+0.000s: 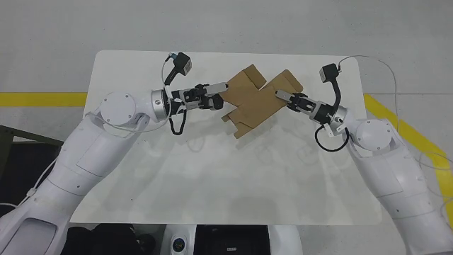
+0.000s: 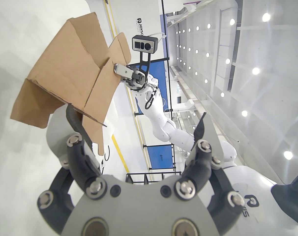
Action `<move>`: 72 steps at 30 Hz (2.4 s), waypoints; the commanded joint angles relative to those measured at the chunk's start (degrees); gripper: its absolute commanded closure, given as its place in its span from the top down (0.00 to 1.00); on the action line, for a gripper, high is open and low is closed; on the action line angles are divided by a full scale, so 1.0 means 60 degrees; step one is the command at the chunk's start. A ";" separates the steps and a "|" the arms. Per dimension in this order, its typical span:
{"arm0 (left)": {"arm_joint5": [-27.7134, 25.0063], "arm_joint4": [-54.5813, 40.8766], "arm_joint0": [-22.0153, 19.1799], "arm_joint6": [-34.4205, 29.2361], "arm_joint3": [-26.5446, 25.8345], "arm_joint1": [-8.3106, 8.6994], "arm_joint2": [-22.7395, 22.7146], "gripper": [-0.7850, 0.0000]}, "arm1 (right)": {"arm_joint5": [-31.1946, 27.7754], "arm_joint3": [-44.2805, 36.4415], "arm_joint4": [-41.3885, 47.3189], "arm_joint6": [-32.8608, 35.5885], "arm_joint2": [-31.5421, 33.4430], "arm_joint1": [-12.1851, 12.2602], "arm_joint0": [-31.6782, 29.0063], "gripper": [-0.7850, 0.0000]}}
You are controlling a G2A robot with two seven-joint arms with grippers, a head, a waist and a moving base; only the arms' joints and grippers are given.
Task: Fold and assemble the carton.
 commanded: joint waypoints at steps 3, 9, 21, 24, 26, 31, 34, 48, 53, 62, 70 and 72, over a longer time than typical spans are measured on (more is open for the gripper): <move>0.0013 0.0110 -0.0042 0.0076 0.0158 -0.0114 0.0126 1.00 | -0.0002 -0.0003 -0.0028 0.0026 0.0033 -0.0017 0.0004 0.00; 0.0139 0.0476 -0.0030 0.0085 0.0318 -0.0199 0.0118 1.00 | -0.0012 -0.0004 -0.0051 0.0064 0.0061 -0.0046 -0.0018 0.00; 0.0347 0.0714 0.0143 0.0050 0.0418 -0.0307 -0.0119 0.89 | -0.0039 0.0132 -0.0077 0.0124 0.0010 -0.0134 0.0066 0.00; 0.0449 0.0822 0.0172 -0.0037 0.0484 -0.0333 -0.0137 0.77 | -0.0056 0.0158 -0.0087 0.0137 0.0020 -0.0150 0.0068 0.00; 0.0514 0.0937 0.0186 -0.0143 0.0552 -0.0341 -0.0154 0.73 | -0.0055 0.0166 -0.0102 0.0164 0.0027 -0.0158 0.0068 0.00; 0.0673 0.1218 0.0197 -0.0422 0.0689 -0.0351 -0.0234 0.77 | -0.0055 0.0183 -0.0071 0.0247 0.0060 -0.0177 0.0068 0.00; 0.0739 0.1345 0.0200 -0.0514 0.0728 -0.0361 -0.0289 0.65 | -0.0072 0.0184 -0.0098 0.0258 0.0077 -0.0188 0.0061 0.00; 0.0911 0.1530 0.0182 -0.0721 0.0930 -0.0487 -0.0412 0.36 | -0.0018 0.0120 -0.0199 0.0346 0.0193 -0.0222 -0.0007 0.00; 0.1001 0.1617 0.0183 -0.0816 0.1014 -0.0522 -0.0453 0.36 | -0.0013 0.0116 -0.0202 0.0395 0.0218 -0.0237 -0.0013 0.00; 0.1085 0.1694 0.0107 -0.0870 0.1136 -0.0622 -0.0467 0.25 | -0.0004 0.0134 -0.0248 0.0423 0.0180 -0.0285 0.0037 0.00; 0.1138 0.1776 0.0021 -0.0953 0.1269 -0.0734 -0.0379 0.24 | 0.0042 0.0138 -0.0285 0.0430 0.0163 -0.0323 0.0074 0.00; 0.1132 0.1790 0.0011 -0.0961 0.1297 -0.0756 -0.0380 0.22 | 0.0060 0.0131 -0.0294 0.0422 0.0154 -0.0334 0.0086 0.00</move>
